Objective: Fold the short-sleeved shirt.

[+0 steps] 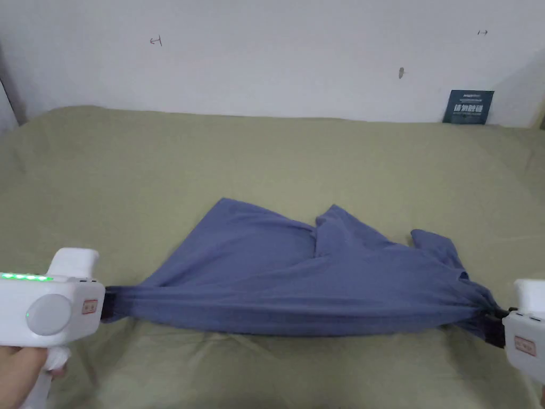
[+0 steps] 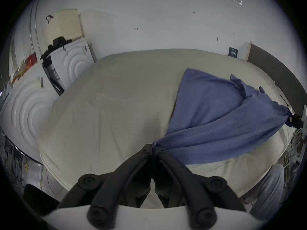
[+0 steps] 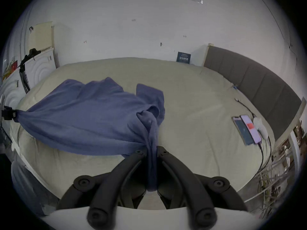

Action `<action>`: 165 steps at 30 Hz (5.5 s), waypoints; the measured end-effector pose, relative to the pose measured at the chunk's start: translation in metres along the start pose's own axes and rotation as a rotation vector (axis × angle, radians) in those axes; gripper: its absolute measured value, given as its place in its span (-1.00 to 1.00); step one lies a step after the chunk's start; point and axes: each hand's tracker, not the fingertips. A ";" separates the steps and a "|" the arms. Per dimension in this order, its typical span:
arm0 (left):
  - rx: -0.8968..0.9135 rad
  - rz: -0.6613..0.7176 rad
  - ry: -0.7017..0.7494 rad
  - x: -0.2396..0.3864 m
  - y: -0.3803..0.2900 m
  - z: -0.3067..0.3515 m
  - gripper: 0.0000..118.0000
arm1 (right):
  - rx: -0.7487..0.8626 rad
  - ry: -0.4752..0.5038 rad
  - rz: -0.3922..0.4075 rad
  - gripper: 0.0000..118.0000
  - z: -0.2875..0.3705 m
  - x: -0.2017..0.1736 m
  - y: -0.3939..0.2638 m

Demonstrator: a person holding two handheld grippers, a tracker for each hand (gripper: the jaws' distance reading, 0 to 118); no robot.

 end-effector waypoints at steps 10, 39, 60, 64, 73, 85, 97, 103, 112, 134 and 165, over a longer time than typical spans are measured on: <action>-0.034 0.031 -0.026 -0.009 -0.012 -0.022 -0.93 | -0.065 -0.024 0.001 -0.72 -0.015 -0.008 -0.014; -0.031 0.107 -0.137 -0.034 -0.010 -0.030 0.81 | 0.069 0.248 0.021 -1.00 0.024 -0.141 -0.002; -0.109 0.061 -0.200 -0.020 0.003 -0.048 -0.95 | -0.048 0.132 0.116 -1.00 -0.146 -0.074 0.160; -0.105 0.053 -0.189 -0.015 0.004 -0.050 -0.95 | -0.194 0.208 0.122 -0.19 -0.199 -0.076 0.188; -0.128 0.050 -0.174 -0.011 0.006 -0.062 -0.95 | -0.305 0.141 0.265 0.34 -0.238 -0.096 0.174; -0.058 0.089 -0.159 -0.012 0.026 -0.024 -0.95 | -0.023 0.143 0.303 -0.97 -0.109 -0.084 0.196; 0.245 0.074 -0.157 0.008 0.152 0.083 -0.95 | 0.372 0.025 0.183 -0.97 0.096 -0.017 0.269; 0.342 0.027 -0.083 0.021 0.239 0.121 -0.95 | 0.463 -0.032 0.110 -0.97 0.141 0.008 0.308; 0.382 0.030 0.012 0.046 0.323 0.125 -0.95 | 0.492 -0.060 -0.006 -0.97 0.125 0.012 0.365; 0.456 -0.011 0.237 0.088 0.543 0.020 -0.95 | 0.575 -0.184 0.020 -0.97 -0.011 -0.011 0.576; 0.231 -0.076 0.158 0.106 0.346 -0.177 -0.95 | 0.229 -0.052 0.020 -0.97 -0.177 -0.023 0.341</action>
